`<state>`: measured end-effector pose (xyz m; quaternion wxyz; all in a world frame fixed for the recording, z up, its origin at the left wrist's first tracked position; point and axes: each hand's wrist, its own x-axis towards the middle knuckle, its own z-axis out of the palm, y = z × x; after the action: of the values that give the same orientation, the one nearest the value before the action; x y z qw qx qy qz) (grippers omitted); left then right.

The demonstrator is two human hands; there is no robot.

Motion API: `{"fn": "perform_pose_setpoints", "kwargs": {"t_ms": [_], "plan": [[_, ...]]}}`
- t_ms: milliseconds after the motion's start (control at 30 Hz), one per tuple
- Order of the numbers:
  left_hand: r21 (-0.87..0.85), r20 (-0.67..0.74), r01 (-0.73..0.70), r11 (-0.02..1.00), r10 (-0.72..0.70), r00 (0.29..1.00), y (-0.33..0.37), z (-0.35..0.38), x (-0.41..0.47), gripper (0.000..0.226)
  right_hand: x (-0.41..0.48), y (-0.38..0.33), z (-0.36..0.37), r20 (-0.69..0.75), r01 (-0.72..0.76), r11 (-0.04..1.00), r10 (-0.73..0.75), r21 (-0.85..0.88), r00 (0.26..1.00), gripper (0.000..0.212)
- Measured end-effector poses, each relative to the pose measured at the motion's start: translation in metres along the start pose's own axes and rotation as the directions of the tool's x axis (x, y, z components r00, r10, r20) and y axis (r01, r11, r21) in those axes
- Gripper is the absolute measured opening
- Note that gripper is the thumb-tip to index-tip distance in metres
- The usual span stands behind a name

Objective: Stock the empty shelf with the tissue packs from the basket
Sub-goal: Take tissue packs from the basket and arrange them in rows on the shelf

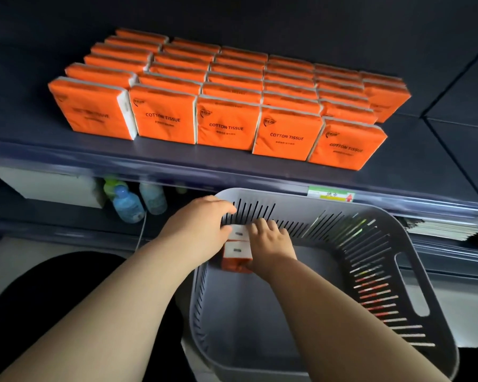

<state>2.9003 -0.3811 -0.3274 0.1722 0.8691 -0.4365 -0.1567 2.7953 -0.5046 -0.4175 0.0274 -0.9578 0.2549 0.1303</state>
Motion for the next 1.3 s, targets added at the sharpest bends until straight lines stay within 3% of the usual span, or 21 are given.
{"fn": "perform_pose_setpoints", "kwargs": {"t_ms": [200, 367, 467, 533, 667, 867, 967, 1100, 1200, 1300], "plan": [[0.016, 0.026, -0.012, 1.000, 0.011, 1.000, 0.003, 0.001, -0.001, 0.037, 0.003, 0.004, 0.005, 0.044, -0.062, 0.998, 0.062, 0.003, 0.997, 0.075], [0.107, 0.106, -0.064, 0.992, 0.053, 0.993, 0.007, 0.011, -0.002, 0.036, -0.009, 0.031, 0.009, 0.177, -0.273, 0.893, 0.222, 0.357, 0.959, 0.077], [0.204, 0.148, -0.112, 0.973, 0.082, 0.986, 0.013, 0.021, -0.001, 0.034, -0.023, 0.052, 0.014, 0.175, -0.300, 0.749, 0.244, 0.591, 0.954, 0.077], [0.222, 0.182, -0.124, 0.967, 0.084, 0.980, 0.018, 0.029, 0.000, 0.035, -0.031, 0.062, 0.019, 0.197, -0.315, 0.683, 0.246, 0.659, 0.949, 0.078], [0.291, 0.249, -0.164, 0.942, 0.091, 0.964, 0.030, 0.044, 0.007, 0.037, -0.044, 0.078, 0.032, 0.284, -0.412, 0.642, 0.299, 0.646, 0.911, 0.072], [0.292, 0.439, -0.239, 0.926, 0.092, 0.894, 0.055, 0.081, 0.015, 0.038, -0.054, 0.100, 0.036, 0.385, -0.493, 0.714, 0.327, 0.498, 0.863, 0.071], [0.294, 0.525, -0.231, 0.927, 0.046, 0.850, 0.065, 0.107, 0.026, 0.043, -0.062, 0.111, 0.039, 0.430, -0.478, 0.808, 0.316, 0.344, 0.845, 0.089], [0.214, 0.567, -0.171, 0.962, 0.020, 0.824, 0.071, 0.135, 0.033, 0.053, -0.067, 0.122, 0.043, 0.461, -0.459, 0.845, 0.303, 0.275, 0.834, 0.109], [0.168, 0.534, -0.158, 0.973, 0.045, 0.844, 0.069, 0.148, 0.035, 0.051, -0.069, 0.133, 0.042, 0.489, -0.468, 0.797, 0.256, 0.381, 0.834, 0.122], [0.145, 0.522, -0.163, 0.976, 0.065, 0.851, 0.065, 0.154, 0.037, 0.048, -0.064, 0.141, 0.037, 0.398, -0.476, 0.618, 0.272, 0.625, 0.876, 0.106]]}}
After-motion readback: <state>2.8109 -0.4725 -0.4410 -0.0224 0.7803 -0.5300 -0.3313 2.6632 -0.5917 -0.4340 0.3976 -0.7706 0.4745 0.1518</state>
